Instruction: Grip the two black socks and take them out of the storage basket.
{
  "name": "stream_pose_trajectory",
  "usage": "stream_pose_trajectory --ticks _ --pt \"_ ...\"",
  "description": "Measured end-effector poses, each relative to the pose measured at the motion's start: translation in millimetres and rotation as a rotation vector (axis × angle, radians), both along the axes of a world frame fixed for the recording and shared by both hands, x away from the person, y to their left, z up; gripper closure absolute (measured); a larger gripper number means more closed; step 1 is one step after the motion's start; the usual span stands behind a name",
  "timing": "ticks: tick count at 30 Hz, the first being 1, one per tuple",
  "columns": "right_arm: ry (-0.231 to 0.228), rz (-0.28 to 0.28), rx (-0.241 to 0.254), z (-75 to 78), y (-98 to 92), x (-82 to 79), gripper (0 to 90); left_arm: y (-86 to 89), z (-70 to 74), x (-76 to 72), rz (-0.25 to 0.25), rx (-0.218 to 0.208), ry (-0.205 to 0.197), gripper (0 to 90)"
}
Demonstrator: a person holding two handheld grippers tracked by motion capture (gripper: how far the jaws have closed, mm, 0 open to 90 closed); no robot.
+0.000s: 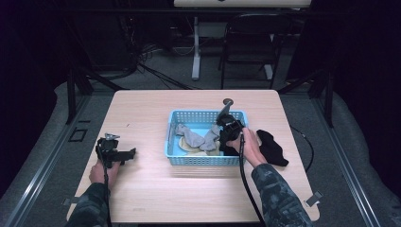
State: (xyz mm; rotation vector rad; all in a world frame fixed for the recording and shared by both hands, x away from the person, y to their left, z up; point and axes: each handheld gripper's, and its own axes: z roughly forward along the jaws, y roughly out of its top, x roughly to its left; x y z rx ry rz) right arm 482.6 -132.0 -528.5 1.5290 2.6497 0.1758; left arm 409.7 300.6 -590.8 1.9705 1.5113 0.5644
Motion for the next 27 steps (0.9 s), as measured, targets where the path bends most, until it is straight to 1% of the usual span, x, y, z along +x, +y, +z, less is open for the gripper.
stream_pose_trajectory --ticks 2,3,4,6,7,9,10,12,13,15,17,18,19,20,21,22,23,24,26,27 --pt "0.001 -0.005 0.001 -3.2 0.7 0.5 60.6 0.0 0.0 0.0 0.0 0.0 0.0 0.2" --pt "0.015 0.002 -0.017 -3.5 1.2 1.3 63.0 0.0 0.0 0.0 0.0 0.0 0.0 0.2" --pt "0.012 -0.005 -0.014 -6.9 2.8 1.1 67.4 0.0 0.0 0.0 0.0 0.0 0.0 0.2" --pt "0.027 0.012 -0.038 -5.8 4.4 2.2 74.3 0.0 0.0 0.0 0.0 0.0 0.0 0.2" --pt "0.011 -0.007 -0.022 -7.2 6.0 1.0 78.0 0.0 0.0 0.0 0.0 0.0 0.0 0.2" --pt "0.013 0.001 -0.036 -5.4 6.7 1.5 81.9 0.0 0.0 0.0 0.0 0.0 0.0 0.2" --pt "0.017 0.015 -0.044 -3.0 6.0 2.3 82.7 0.0 0.0 0.0 0.0 0.0 0.0 0.2" --pt "0.007 0.009 -0.021 0.1 3.5 2.0 83.3 0.0 0.0 0.0 0.0 0.0 0.001 0.2" --pt "-0.013 -0.002 0.004 1.0 2.1 0.8 83.5 0.0 0.0 0.0 0.0 0.0 0.0 0.2" --pt "-0.012 0.007 0.025 8.4 -2.2 0.8 83.6 0.0 0.0 0.0 0.0 0.0 0.0 0.2" --pt "-0.054 -0.006 0.072 13.6 -4.6 -2.1 83.8 0.0 0.0 0.0 0.0 0.0 0.0 0.2" --pt "-0.062 0.006 0.075 18.4 -6.2 -3.0 83.9 0.0 0.0 0.0 0.0 0.0 0.0 0.2" --pt "-0.088 -0.004 0.098 20.8 -6.0 -5.4 83.9 0.0 0.0 0.0 0.0 0.0 0.0 0.2" --pt "-0.094 0.012 0.095 25.6 -7.2 -6.4 83.9 0.0 0.0 0.0 0.0 0.0 0.0 0.2" --pt "-0.118 0.002 0.121 27.7 -7.5 -8.6 84.0 0.0 0.0 0.0 0.0 0.0 0.0 0.2" --pt "-0.122 0.021 0.118 32.6 -9.3 -9.3 84.0 0.0 0.0 0.0 0.0 0.0 0.0 0.2" --pt "-0.139 0.006 0.14 35.2 -9.9 -11.3 84.0 0.0 0.0 0.0 0.0 0.0 0.0 0.2" --pt "-0.138 0.017 0.135 39.8 -11.8 -11.8 84.0 0.0 0.0 0.0 0.0 0.0 0.0 0.2" --pt "-0.157 0.016 0.163 46.5 -15.2 -13.8 84.0 0.0 0.0 0.0 0.0 0.0 0.0 0.2" --pt "-0.165 0.0 0.182 48.0 -15.8 -15.4 84.1 0.0 0.0 0.0 0.0 0.0 0.0 0.2"
